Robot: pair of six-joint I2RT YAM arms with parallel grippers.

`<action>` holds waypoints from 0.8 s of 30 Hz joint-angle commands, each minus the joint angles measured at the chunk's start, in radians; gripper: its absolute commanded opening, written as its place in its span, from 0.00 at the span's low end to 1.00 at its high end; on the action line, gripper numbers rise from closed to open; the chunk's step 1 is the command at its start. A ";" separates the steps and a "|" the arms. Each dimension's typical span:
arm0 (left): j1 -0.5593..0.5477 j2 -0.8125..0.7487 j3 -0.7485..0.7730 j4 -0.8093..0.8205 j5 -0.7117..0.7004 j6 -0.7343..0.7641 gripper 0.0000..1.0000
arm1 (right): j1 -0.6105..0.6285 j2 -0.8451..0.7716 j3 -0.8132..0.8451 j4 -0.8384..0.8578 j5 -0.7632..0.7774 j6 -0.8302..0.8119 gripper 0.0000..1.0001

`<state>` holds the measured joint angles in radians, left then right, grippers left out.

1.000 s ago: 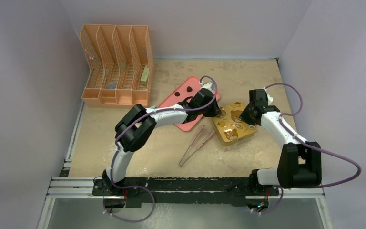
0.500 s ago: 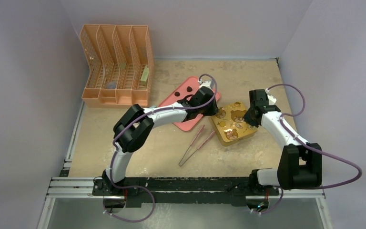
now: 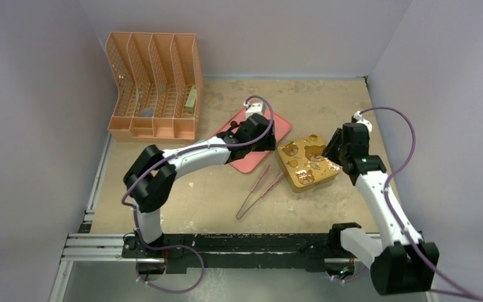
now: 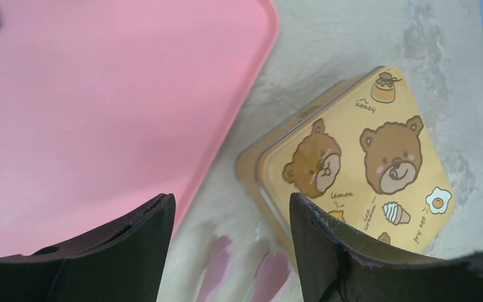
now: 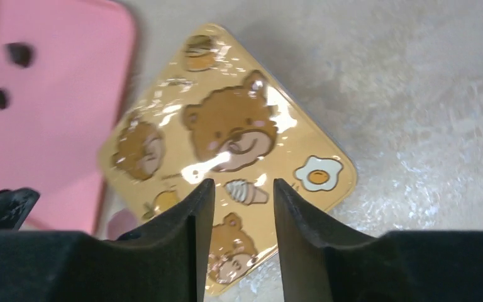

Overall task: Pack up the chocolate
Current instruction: Reset both arms

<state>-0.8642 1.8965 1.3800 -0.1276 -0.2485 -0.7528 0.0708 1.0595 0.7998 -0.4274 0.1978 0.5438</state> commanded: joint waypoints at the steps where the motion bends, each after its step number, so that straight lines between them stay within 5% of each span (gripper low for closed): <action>1: 0.004 -0.210 -0.045 -0.061 -0.169 0.051 0.67 | -0.002 -0.137 0.016 0.044 -0.172 -0.078 0.49; 6: 0.005 -0.385 -0.034 -0.199 -0.324 0.099 0.70 | -0.002 -0.235 0.080 0.016 -0.196 -0.105 0.98; 24: 0.005 -0.961 -0.353 -0.102 -0.309 0.079 0.71 | -0.002 -0.380 0.079 0.141 -0.540 -0.129 0.99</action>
<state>-0.8642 0.9691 1.1156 -0.2985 -0.5526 -0.6720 0.0711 0.6914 0.9066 -0.3748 -0.2379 0.4267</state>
